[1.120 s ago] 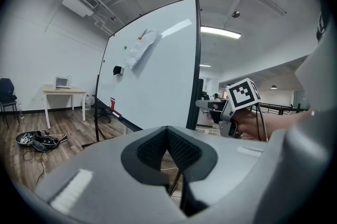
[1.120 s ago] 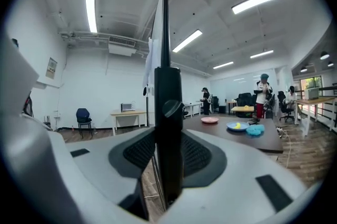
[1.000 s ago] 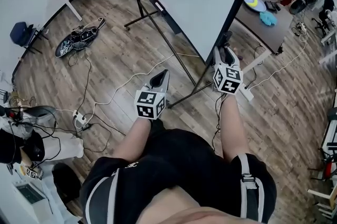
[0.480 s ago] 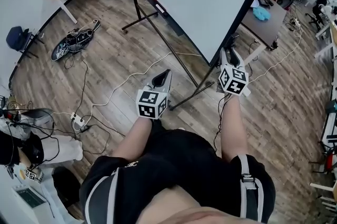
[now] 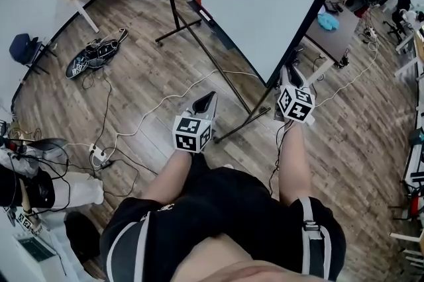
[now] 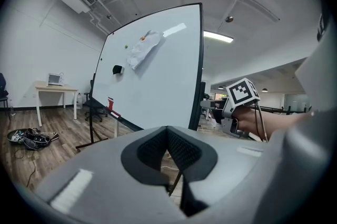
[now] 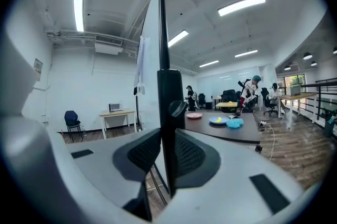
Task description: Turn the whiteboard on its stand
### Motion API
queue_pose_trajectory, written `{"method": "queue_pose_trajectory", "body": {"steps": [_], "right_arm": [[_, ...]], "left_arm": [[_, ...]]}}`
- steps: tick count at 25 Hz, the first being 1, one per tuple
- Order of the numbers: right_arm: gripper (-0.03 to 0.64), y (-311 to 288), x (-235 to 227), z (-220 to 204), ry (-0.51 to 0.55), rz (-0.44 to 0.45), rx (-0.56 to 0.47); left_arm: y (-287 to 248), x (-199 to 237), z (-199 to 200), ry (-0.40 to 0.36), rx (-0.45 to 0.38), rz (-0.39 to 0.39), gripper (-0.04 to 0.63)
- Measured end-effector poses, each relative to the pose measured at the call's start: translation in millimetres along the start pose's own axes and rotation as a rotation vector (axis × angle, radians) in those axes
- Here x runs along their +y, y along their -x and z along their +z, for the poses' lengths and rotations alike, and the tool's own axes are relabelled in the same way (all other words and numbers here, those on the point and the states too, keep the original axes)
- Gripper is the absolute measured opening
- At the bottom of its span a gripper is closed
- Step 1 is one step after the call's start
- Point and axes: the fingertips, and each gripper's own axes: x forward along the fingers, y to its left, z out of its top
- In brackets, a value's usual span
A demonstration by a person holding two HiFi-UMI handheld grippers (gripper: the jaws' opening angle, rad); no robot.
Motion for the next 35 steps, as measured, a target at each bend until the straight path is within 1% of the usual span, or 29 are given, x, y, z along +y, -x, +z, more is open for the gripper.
{"method": "queue_pose_trajectory", "body": {"steps": [4, 6, 8, 11, 14, 21, 27, 35], "right_arm": [[0.044, 1, 5, 0, 0.021, 0.006, -0.003], [0.044, 9, 8, -2, 0.027, 0.0, -0.01], [0.043, 25, 10, -2, 0.004, -0.006, -0.044], [0.008, 49, 17, 0, -0.027, 0.019, -0.098], [0.006, 62, 26, 0, 0.002, 0.036, -0.118], [0.006, 76, 34, -6, -0.001, 0.061, -0.195], [0.006, 73, 24, -21, -0.021, 0.058, -0.15], [0.006, 70, 11, -22, -0.034, 0.071, -0.139]], "left_arm": [[-4, -6, 0, 0.003, 0.002, -0.011, 0.009], [-6, -10, -1, -0.002, 0.009, -0.021, 0.009], [-10, -14, -1, -0.012, 0.015, -0.031, 0.009], [-16, -13, 2, -0.022, 0.017, -0.037, 0.009], [-23, -11, 5, -0.022, 0.017, -0.036, 0.009], [-44, -26, 4, -0.033, 0.031, -0.063, 0.009], [-62, -37, 9, -0.051, 0.028, -0.074, 0.009], [-77, -51, 11, -0.062, 0.034, -0.083, 0.009]]}}
